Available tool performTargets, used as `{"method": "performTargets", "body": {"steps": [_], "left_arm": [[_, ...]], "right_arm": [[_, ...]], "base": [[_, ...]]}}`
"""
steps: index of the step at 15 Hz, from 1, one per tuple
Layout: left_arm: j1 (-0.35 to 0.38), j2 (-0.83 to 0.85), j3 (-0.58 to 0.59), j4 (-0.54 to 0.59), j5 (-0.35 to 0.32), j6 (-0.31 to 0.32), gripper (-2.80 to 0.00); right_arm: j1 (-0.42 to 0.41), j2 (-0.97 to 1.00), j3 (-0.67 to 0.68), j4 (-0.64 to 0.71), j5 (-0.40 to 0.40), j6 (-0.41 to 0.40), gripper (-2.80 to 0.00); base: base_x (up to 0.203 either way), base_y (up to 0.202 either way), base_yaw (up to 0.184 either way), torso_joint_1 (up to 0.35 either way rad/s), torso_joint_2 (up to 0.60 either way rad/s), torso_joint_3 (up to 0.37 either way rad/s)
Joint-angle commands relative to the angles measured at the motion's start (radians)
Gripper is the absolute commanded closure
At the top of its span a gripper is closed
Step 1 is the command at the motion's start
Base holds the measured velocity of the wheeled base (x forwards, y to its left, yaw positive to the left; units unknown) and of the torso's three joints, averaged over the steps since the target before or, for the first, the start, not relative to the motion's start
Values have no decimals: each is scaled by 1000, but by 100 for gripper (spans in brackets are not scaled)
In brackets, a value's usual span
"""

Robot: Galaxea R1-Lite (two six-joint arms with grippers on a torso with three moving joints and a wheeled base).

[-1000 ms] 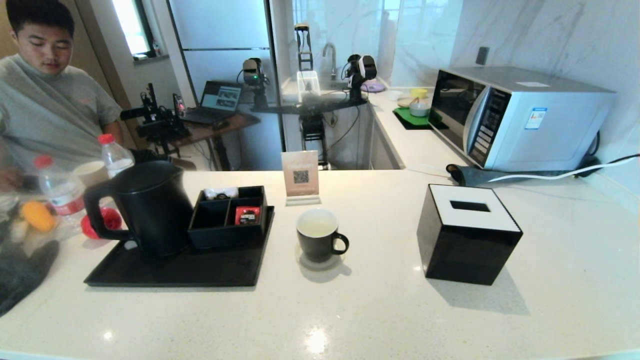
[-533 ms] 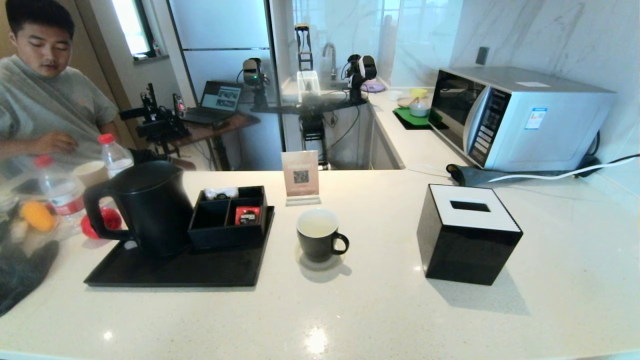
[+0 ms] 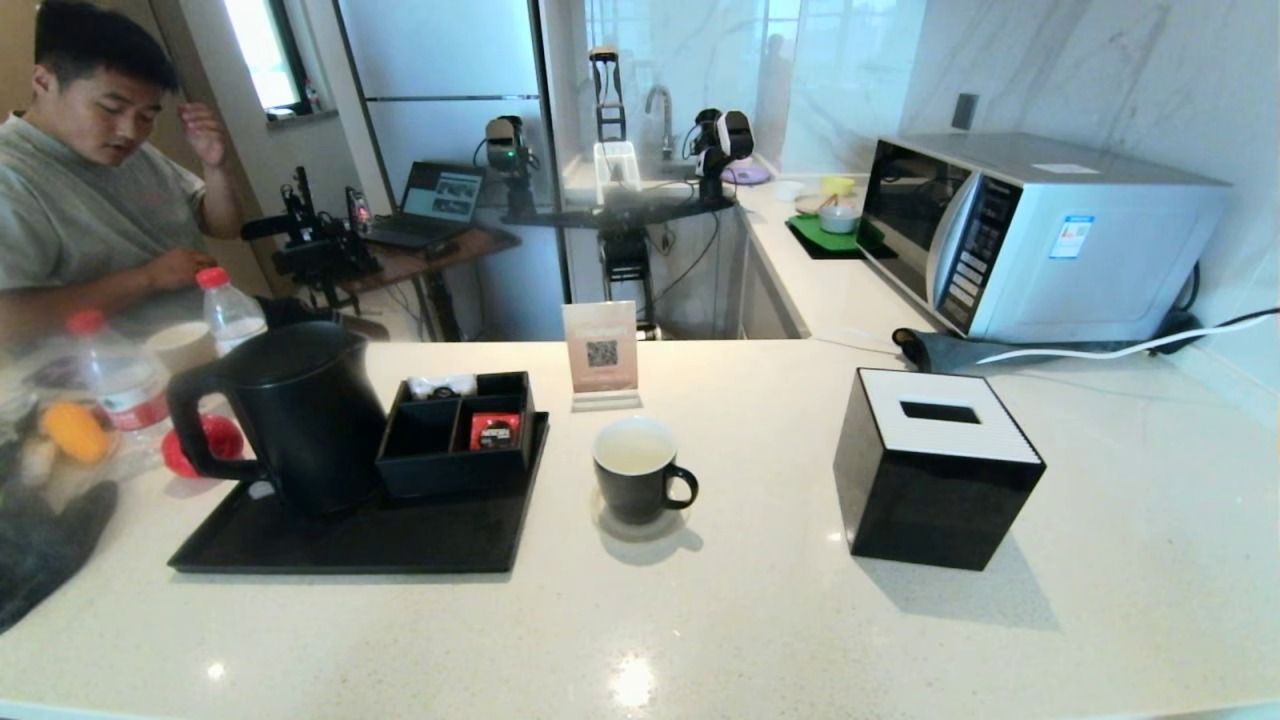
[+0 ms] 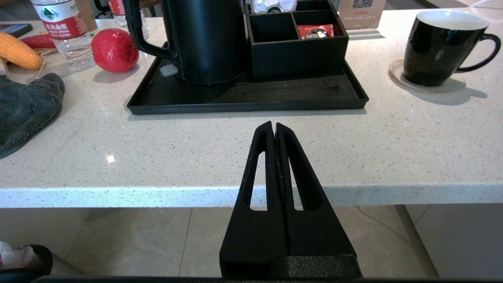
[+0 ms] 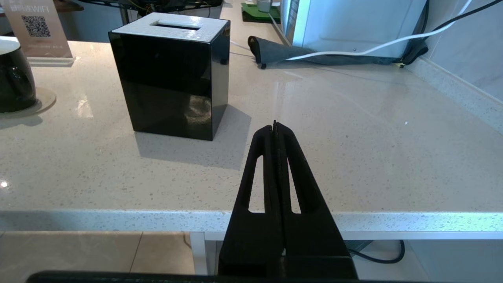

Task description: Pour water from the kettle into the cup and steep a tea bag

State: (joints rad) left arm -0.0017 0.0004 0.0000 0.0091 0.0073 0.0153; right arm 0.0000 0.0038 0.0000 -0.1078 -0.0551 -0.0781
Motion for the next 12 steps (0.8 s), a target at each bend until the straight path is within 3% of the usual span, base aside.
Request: {"method": "performTargets", "body": {"steps": [1,4,12], "left_arm": [[0,0,0,0,0,0,0],[0,0,0,0,0,0,0],[0,0,0,0,0,0,0]], "right_arm": [[0,-4,0,39,7,16,0],[0,-4,0,108,16,58,0],[0,-4,0,109,15,64,0]], "base": [[0,0,0,0,0,0],[0,0,0,0,0,0],[0,0,0,0,0,0]]}}
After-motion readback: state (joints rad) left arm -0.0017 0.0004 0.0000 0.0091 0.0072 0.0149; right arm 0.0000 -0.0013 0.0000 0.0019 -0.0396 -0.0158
